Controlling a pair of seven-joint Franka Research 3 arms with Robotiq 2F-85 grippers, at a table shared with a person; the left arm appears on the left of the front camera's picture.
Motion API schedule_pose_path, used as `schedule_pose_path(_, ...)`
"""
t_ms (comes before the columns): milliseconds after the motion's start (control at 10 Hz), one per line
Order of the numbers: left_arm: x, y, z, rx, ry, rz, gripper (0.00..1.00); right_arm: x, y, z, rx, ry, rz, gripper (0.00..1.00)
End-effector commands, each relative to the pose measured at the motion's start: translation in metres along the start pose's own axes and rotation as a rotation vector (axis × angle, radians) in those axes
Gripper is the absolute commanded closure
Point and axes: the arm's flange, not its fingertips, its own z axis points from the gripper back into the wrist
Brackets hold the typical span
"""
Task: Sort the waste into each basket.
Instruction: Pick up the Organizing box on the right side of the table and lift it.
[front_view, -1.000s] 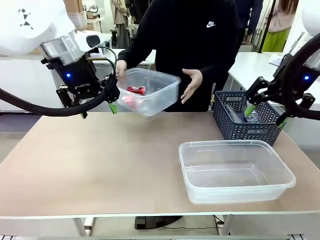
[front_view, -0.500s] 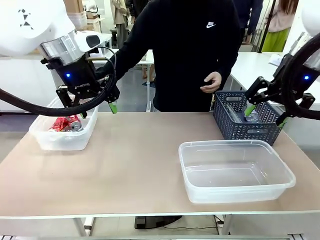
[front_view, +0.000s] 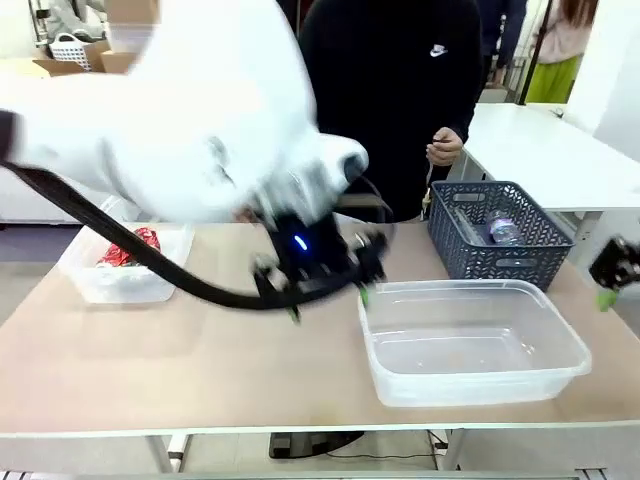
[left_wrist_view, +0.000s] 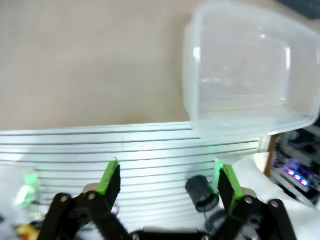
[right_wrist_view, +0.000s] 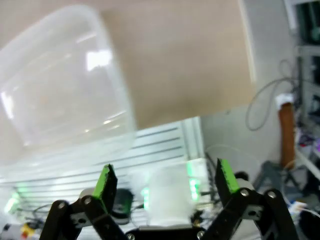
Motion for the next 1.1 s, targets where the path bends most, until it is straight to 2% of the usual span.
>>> schedule_pose_path(0,0.037,-0.020,-0.022,0.099,-0.063,-0.034,0.00,-0.008,-0.002,-0.028,0.051,-0.160,-0.192,0.00)
schedule_pose_path(100,0.000,0.000,0.000,0.000,0.000,0.000,0.00,0.000,0.000,0.000,0.000,0.000,0.000,0.00)
schedule_pose_path(200,0.000,0.000,0.000,0.000,0.000,0.000,0.00,0.011,-0.012,0.003,0.008,-0.050,-0.055,0.00)
schedule_pose_path(300,-0.001,-0.018,-0.030,0.026,0.005,-0.022,0.00,0.034,0.016,-0.014,-0.028,0.003,0.016,0.00)
schedule_pose_path(400,0.002,-0.022,-0.049,0.053,-0.068,0.009,0.00,0.052,0.042,-0.035,-0.004,0.007,0.067,0.00)
schedule_pose_path(700,0.013,-0.025,-0.092,0.128,-0.185,0.041,0.00,0.069,0.072,-0.072,0.030,0.016,0.038,0.00)
schedule_pose_path(900,0.017,-0.026,-0.108,0.138,-0.183,0.050,0.00,0.068,0.084,-0.096,-0.125,0.027,0.004,0.00)
schedule_pose_path(1000,0.018,-0.024,-0.117,0.136,-0.167,0.048,0.00,0.065,0.088,-0.105,-0.161,0.007,-0.012,0.00)
